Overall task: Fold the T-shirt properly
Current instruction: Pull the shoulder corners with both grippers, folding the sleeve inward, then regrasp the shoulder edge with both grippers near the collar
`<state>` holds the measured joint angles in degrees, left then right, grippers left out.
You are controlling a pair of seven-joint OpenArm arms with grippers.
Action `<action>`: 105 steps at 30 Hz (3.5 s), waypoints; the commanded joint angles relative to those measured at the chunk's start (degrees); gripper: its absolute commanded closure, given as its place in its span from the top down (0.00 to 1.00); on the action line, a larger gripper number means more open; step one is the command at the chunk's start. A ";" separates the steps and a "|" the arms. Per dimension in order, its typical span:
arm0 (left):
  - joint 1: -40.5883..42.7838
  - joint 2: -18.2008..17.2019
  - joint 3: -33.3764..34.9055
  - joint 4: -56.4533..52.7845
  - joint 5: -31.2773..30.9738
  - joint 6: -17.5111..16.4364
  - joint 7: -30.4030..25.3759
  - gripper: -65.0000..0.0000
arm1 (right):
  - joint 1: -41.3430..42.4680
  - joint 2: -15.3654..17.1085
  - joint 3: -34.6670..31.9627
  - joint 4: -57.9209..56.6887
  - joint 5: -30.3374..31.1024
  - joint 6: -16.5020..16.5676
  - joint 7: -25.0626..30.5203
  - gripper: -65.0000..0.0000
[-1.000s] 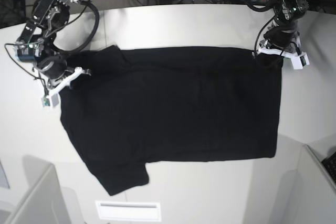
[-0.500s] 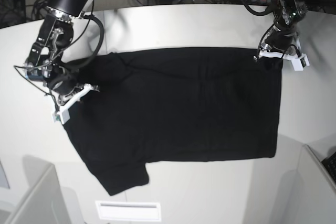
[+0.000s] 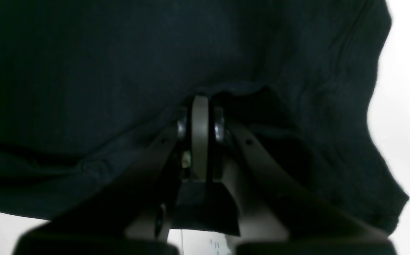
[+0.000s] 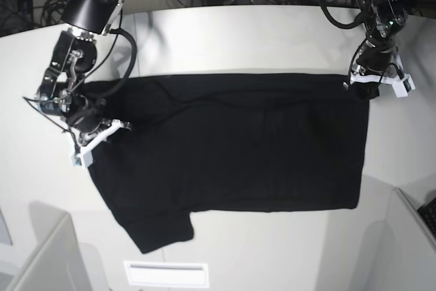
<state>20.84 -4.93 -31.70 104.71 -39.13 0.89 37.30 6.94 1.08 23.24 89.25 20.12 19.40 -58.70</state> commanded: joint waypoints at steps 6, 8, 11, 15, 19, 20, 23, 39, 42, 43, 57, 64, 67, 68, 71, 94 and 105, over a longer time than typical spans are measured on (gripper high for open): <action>-0.14 -0.39 -0.43 0.92 -0.47 -0.31 -1.12 0.00 | 0.58 0.46 0.45 1.60 1.11 0.43 1.33 0.00; 0.04 -0.30 -0.43 0.92 -0.47 -0.31 -1.30 0.00 | -0.13 0.46 0.45 2.40 1.11 0.43 1.86 0.00; 0.21 -0.30 -0.52 0.92 -0.47 -0.31 -1.39 0.00 | -1.80 0.28 0.54 4.94 1.11 0.43 5.11 0.00; 0.04 0.23 -0.52 0.92 -0.47 -0.31 -1.30 0.00 | -1.88 0.28 0.18 5.12 1.11 0.43 5.82 0.00; -0.31 2.34 -4.38 0.92 -0.47 -0.31 -1.12 0.00 | -2.06 0.28 0.45 5.12 1.11 0.43 5.99 0.00; -0.31 2.60 -5.09 0.92 -0.47 -0.31 -1.12 0.00 | -2.06 0.28 0.45 5.12 1.11 0.43 5.99 0.00; -0.31 2.51 -4.74 0.83 -0.47 -0.31 -1.12 0.00 | -1.97 0.28 0.27 5.03 1.11 0.43 6.08 0.00; -4.71 2.34 -4.82 -1.98 -0.12 -0.31 6.09 0.00 | 0.14 0.19 0.01 -0.59 1.11 0.43 6.17 0.00; -6.03 2.34 -4.82 -2.51 -0.03 -0.31 6.61 0.00 | 0.23 0.19 0.01 -0.59 1.11 0.07 6.17 0.00; -6.12 2.34 -4.82 -2.51 -0.03 -0.31 6.61 0.00 | 0.23 0.19 0.18 -0.51 1.11 0.07 6.17 0.00; -9.37 -0.21 -4.38 -7.96 -0.21 -0.31 6.61 0.00 | 0.14 0.19 0.10 -0.59 0.94 -0.10 8.46 0.00; -9.46 -0.21 -4.82 -8.13 -0.21 -0.31 6.61 0.00 | 0.23 0.28 0.01 -2.53 0.85 -0.10 8.10 0.00; -10.25 -0.21 -4.91 -8.22 -0.21 -0.31 6.61 0.08 | 0.23 0.28 0.01 -3.23 0.85 -0.10 8.10 0.20; -10.42 -0.21 -4.91 -8.22 -0.21 -0.31 6.61 0.17 | 0.23 0.28 0.10 -3.41 0.85 -0.10 8.10 0.27; -12.36 -0.21 -4.91 -8.40 -0.03 -0.31 6.61 0.42 | 0.23 0.28 0.27 -3.41 0.85 -0.10 8.10 0.34; -1.54 -6.46 -20.74 -10.95 -14.45 -8.75 6.17 0.64 | -14.72 -7.37 14.16 19.98 8.32 -13.38 8.10 0.46; -3.04 -6.46 -20.12 -20.53 -14.18 -15.87 6.44 0.64 | -19.99 -7.54 21.55 11.80 24.76 -13.64 8.54 0.46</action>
<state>17.93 -10.39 -51.83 83.05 -52.38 -14.20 44.36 -13.69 -6.63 44.93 100.03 43.35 5.06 -50.63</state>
